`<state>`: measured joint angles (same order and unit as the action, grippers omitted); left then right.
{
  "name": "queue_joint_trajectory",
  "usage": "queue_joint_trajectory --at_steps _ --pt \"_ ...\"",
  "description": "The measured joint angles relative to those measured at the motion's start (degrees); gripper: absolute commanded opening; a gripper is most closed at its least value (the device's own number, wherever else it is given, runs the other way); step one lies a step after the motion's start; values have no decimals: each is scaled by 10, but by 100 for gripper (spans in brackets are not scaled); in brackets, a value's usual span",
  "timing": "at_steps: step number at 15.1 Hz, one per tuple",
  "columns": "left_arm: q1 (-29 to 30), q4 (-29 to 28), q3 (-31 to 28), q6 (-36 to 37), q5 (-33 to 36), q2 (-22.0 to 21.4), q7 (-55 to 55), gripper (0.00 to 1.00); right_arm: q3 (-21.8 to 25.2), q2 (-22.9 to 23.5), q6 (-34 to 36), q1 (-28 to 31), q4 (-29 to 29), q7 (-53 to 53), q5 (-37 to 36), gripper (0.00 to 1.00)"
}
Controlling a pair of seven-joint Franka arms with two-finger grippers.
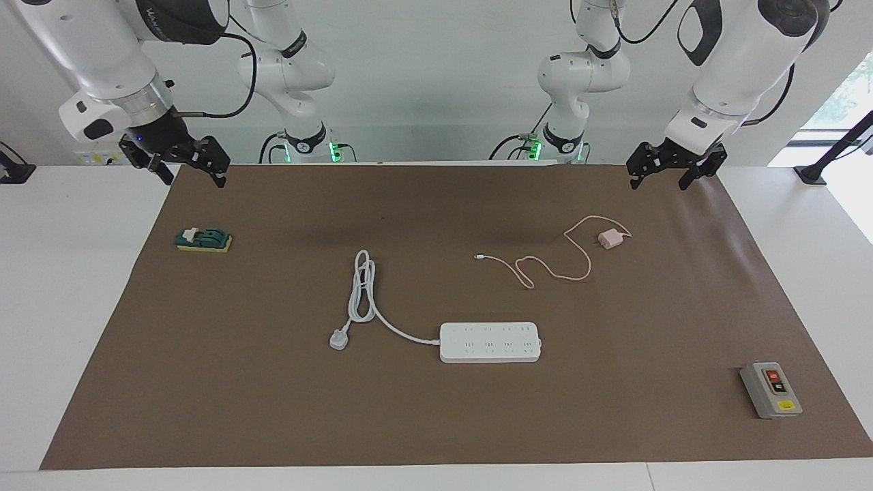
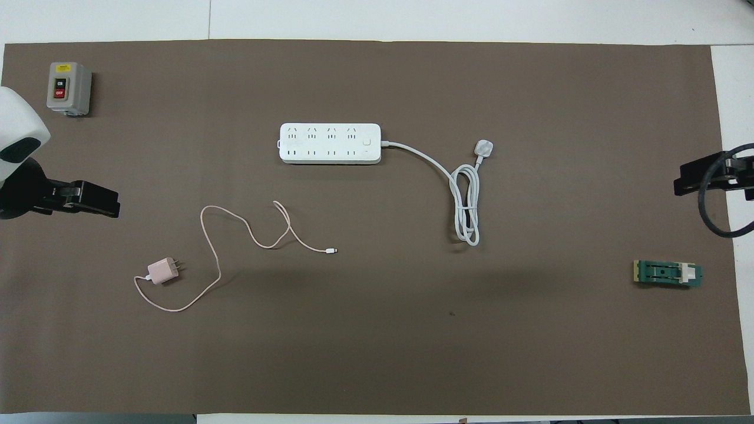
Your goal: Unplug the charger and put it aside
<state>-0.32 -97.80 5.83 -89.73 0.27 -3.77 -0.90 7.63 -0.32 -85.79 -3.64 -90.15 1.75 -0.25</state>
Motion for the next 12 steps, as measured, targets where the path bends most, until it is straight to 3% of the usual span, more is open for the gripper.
queue_joint_trajectory --at_steps 12 --pt "0 3 -4 0 0 -1 -5 100 0 0 0 0 0 0 0 100"
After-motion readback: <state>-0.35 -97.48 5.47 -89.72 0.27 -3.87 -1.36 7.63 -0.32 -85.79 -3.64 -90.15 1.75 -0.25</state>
